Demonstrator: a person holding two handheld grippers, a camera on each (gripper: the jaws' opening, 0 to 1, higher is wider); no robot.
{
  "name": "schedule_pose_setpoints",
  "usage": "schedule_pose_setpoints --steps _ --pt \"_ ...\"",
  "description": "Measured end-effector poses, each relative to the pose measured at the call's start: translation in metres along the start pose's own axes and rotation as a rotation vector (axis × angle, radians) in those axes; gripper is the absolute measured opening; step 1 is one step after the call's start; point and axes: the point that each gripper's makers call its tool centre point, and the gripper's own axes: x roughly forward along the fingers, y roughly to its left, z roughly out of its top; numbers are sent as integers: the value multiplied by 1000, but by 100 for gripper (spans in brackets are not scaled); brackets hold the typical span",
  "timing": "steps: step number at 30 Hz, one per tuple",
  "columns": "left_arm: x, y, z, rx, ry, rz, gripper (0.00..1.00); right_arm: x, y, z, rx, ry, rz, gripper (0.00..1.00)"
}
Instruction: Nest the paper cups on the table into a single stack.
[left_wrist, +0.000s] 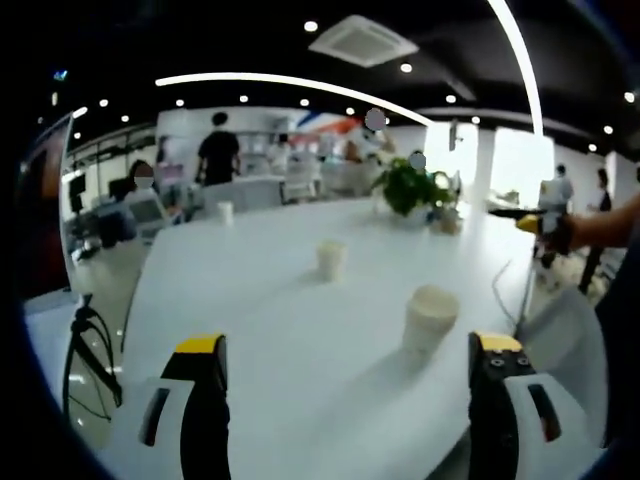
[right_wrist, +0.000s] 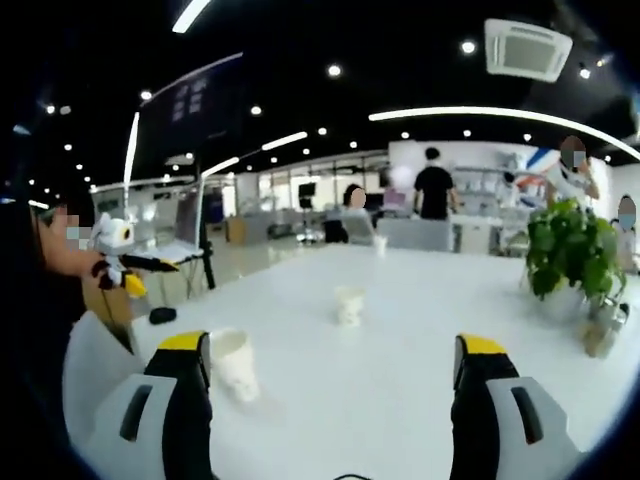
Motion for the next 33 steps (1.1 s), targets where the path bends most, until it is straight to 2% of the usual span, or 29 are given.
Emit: schedule_pose_setpoints --steps 4,19,28,33 --pt "-1 1 -2 5 -4 9 98 5 5 -5 -16 17 20 100" --pt "1 6 1 -3 -14 45 98 21 -7 -16 -4 17 4 100" --pt "8 -1 6 14 -27 37 98 47 -18 -25 2 15 11 100" --pt "14 -6 5 19 -10 33 98 63 -18 -24 -13 30 32 100"
